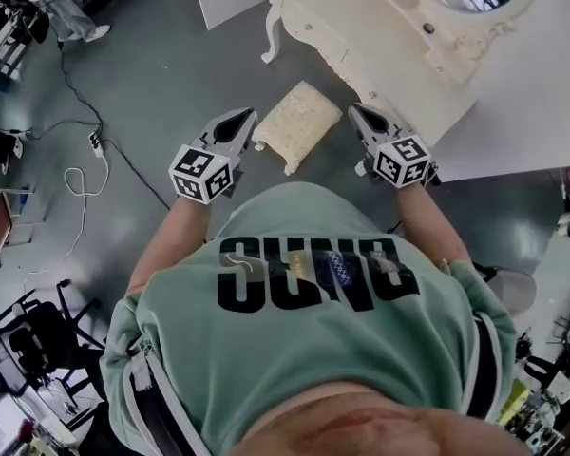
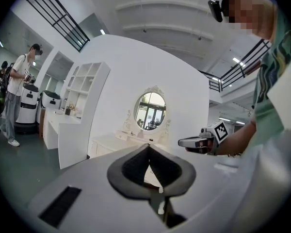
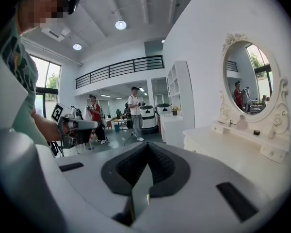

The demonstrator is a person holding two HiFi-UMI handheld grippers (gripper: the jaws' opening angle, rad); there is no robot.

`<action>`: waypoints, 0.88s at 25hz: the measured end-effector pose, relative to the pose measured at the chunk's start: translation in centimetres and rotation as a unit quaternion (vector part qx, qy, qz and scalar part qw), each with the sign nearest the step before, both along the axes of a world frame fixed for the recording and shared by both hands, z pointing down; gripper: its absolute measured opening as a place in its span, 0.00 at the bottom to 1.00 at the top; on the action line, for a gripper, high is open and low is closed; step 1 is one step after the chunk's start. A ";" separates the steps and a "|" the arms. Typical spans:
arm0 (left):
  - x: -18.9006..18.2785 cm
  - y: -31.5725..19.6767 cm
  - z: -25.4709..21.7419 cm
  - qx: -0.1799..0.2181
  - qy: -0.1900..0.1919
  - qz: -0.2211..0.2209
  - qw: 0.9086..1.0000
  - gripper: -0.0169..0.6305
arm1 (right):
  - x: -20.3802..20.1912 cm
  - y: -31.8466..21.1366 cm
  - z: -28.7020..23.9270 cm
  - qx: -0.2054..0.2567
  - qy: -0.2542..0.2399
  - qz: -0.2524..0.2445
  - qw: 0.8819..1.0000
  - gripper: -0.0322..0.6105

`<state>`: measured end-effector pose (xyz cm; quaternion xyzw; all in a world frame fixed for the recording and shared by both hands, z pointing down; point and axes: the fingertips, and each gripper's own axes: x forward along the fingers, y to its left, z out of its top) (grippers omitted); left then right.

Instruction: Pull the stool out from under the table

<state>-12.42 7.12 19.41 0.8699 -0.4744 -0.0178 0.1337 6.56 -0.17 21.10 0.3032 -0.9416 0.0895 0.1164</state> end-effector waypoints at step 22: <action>0.4 0.9 -1.1 0.001 -0.013 0.026 1.000 0.04 | 0.4 1.3 -0.5 -0.001 -0.018 0.018 1.000 0.04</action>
